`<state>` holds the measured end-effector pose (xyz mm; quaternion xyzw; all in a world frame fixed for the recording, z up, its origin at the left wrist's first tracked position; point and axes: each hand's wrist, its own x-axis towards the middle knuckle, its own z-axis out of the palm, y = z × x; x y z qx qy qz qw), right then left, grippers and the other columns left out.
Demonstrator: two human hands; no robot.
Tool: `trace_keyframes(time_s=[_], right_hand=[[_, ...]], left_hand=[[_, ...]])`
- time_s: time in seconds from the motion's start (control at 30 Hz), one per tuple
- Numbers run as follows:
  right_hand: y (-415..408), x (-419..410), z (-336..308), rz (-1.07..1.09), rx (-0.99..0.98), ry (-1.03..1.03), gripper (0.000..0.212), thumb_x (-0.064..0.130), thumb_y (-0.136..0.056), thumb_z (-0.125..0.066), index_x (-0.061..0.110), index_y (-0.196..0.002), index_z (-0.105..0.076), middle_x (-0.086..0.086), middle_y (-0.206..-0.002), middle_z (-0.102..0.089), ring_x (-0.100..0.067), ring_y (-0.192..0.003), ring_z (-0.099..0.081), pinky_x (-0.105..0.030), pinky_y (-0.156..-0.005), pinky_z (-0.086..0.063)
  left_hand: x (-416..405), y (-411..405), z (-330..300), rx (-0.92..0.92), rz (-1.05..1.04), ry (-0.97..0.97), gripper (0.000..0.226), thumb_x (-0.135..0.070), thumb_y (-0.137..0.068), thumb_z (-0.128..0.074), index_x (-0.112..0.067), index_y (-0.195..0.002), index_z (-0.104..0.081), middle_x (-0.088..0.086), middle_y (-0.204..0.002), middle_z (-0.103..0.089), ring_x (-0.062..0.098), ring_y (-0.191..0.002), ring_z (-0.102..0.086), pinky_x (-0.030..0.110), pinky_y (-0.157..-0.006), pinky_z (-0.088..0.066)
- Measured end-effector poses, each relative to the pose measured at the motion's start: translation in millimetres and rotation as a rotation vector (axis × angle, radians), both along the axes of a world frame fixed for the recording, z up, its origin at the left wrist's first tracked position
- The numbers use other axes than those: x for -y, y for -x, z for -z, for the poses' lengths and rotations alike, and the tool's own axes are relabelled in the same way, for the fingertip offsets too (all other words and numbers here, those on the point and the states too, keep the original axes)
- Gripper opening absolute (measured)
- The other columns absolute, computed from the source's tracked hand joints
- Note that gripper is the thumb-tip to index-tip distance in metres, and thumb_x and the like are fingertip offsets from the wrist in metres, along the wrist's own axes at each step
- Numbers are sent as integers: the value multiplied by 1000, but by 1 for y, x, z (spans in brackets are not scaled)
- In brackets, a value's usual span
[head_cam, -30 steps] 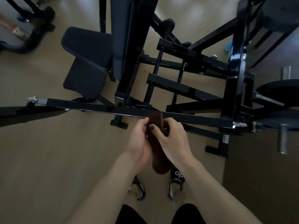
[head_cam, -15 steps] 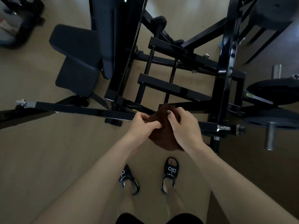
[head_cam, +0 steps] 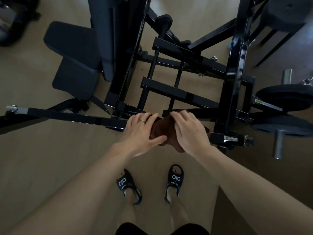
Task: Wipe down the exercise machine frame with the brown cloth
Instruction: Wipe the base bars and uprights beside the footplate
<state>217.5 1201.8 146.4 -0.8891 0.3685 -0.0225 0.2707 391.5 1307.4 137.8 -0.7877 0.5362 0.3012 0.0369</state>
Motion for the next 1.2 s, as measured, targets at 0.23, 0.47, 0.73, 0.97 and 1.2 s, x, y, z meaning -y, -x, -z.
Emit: trace_keyframes(time_s=[0.23, 0.47, 0.73, 0.97, 1.2], right_hand=[[10, 2, 15, -271, -142, 75, 90, 58, -91, -65, 35, -161, -14, -13, -145, -44, -32, -122, -51, -47, -101, -51], [6, 2, 21, -235, -142, 165, 64, 45, -92, -70, 26, -147, -43, -9, -122, -61, -29, -100, -63, -39, -79, -53], [112, 41, 11, -164, -265, 192, 70, 32, -82, -84, 14, -140, -52, -16, -126, -64, -39, -107, -66, -50, -90, -57], [39, 22, 11, -262, -219, 107, 77, 32, -82, -84, 17, -145, -42, -14, -122, -63, -32, -103, -67, -43, -85, -56], [-53, -15, 26, -303, -91, 73, 71, 38, -91, -74, 23, -146, -32, -11, -120, -61, -29, -100, -66, -40, -78, -55]], left_hand=[[-9, -47, 16, 29, 108, -155, 126, -100, -63, -46, -33, -161, -4, -1, -168, -13, 23, -156, -7, 46, -127, -1], [-10, -47, 26, 64, 132, -77, 107, -71, -69, -75, -34, -152, -18, -3, -154, -25, 25, -146, -20, 46, -124, -10], [-8, -48, 20, 25, 133, -114, 107, -56, -68, -80, -33, -152, -18, -4, -153, -21, 25, -146, -17, 44, -124, -7], [-10, -47, 19, 29, 154, -100, 108, -41, -69, -84, -31, -153, -17, -4, -153, -17, 23, -144, -13, 42, -124, -2], [-13, -50, 16, -8, 103, -51, 110, -33, -64, -86, -31, -151, -17, -6, -149, -22, 20, -141, -17, 38, -124, -2]])
